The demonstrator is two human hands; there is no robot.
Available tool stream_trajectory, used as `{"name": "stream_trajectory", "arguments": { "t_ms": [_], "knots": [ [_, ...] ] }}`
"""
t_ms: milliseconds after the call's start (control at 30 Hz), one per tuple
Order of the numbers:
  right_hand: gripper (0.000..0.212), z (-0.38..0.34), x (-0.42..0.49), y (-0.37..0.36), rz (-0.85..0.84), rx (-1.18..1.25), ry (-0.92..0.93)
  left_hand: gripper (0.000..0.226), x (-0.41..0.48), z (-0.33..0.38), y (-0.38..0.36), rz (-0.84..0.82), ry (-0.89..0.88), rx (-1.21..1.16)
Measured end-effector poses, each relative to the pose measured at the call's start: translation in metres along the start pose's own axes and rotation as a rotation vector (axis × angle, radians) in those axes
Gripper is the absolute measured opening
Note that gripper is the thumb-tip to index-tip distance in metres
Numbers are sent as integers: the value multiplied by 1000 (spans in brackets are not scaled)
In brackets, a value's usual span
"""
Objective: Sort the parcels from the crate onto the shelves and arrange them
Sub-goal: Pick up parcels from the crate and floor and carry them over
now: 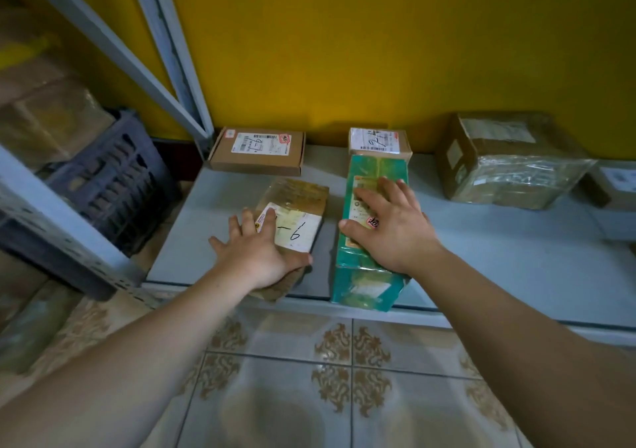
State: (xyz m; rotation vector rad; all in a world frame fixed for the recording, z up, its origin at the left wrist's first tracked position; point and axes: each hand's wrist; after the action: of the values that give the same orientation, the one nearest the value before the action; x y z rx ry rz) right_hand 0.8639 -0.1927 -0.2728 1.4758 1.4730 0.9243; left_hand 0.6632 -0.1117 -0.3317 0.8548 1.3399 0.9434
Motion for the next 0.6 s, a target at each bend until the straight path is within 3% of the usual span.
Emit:
{"name": "stream_trajectory", "arguments": {
  "t_ms": [100, 300, 400, 533, 600],
  "knots": [
    [71, -3, 3, -5, 56, 12, -60, 126, 0, 0, 7, -29, -32, 68],
    [70, -10, 6, -10, 46, -23, -165, 113, 32, -15, 48, -145, -247, 251],
    [71, -1, 8, 9, 2, -153, -95, 113, 43, -22, 51, -132, -181, 241],
    [84, 21, 20, 24, -119, -206, 159, 115, 41, -12, 21, -55, -101, 136],
    [84, 24, 23, 17, -132, -196, 142, 109, 46, -13, 17, -13, -103, 118]
  ]
}}
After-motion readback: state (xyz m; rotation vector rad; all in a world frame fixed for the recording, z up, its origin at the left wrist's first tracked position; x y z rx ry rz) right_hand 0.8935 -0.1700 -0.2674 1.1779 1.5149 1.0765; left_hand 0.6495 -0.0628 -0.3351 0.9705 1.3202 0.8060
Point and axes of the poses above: each hand's wrist, its own x-axis towards the middle knuckle, its own y-axis out of the back of the hand, z = x × y, and after that the axes turned 13 degrees about y, right-handed
